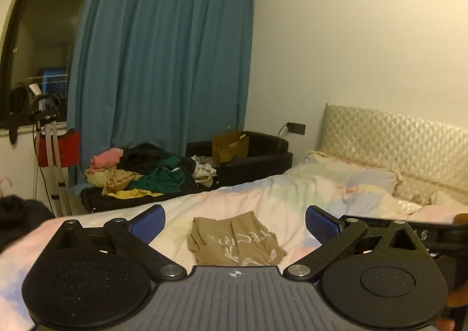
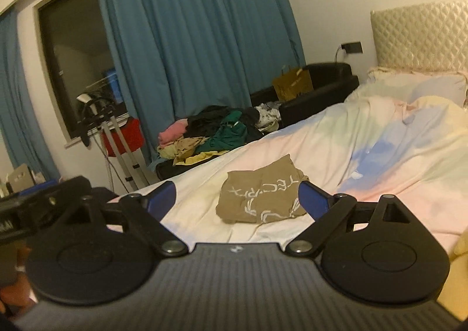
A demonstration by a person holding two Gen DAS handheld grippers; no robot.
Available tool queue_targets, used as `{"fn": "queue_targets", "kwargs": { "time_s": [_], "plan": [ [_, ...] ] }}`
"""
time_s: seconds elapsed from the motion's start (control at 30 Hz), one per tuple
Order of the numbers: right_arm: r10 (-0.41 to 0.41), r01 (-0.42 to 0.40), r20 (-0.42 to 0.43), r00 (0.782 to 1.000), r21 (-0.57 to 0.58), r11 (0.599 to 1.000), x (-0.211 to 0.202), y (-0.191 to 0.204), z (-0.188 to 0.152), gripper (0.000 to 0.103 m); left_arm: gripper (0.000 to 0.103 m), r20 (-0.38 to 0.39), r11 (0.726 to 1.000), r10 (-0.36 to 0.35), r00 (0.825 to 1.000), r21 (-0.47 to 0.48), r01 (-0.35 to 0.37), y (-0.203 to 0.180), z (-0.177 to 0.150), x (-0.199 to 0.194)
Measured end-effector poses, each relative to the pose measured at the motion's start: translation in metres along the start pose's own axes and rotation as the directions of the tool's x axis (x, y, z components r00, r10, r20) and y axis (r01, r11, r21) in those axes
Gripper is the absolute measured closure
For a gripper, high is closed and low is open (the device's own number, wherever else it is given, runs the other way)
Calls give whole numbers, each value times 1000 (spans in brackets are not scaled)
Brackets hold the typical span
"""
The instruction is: Fold clothes
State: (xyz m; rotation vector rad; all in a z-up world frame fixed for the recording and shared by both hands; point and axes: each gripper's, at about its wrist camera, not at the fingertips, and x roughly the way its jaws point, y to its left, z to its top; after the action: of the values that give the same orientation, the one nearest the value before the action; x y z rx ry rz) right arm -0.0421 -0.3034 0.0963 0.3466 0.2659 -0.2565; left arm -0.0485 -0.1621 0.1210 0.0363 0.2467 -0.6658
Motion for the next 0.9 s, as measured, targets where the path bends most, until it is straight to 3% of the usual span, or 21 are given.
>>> {"fn": "queue_targets", "kwargs": {
  "time_s": [0.37,0.57,0.9],
  "plan": [
    [16,-10,48,999,-119,993,-31,21,-67,11,0,16,997,71,997,-27,-70,16,-43,-46],
    [5,12,90,996,-190,982,-32,34,-79,11,0,31,995,100,994,-6,-100,19,-54,-44],
    [-26,55,124,992,-234,971,-21,36,-100,11,0,-45,993,117,992,33,-116,18,-87,-20]
  ]
}}
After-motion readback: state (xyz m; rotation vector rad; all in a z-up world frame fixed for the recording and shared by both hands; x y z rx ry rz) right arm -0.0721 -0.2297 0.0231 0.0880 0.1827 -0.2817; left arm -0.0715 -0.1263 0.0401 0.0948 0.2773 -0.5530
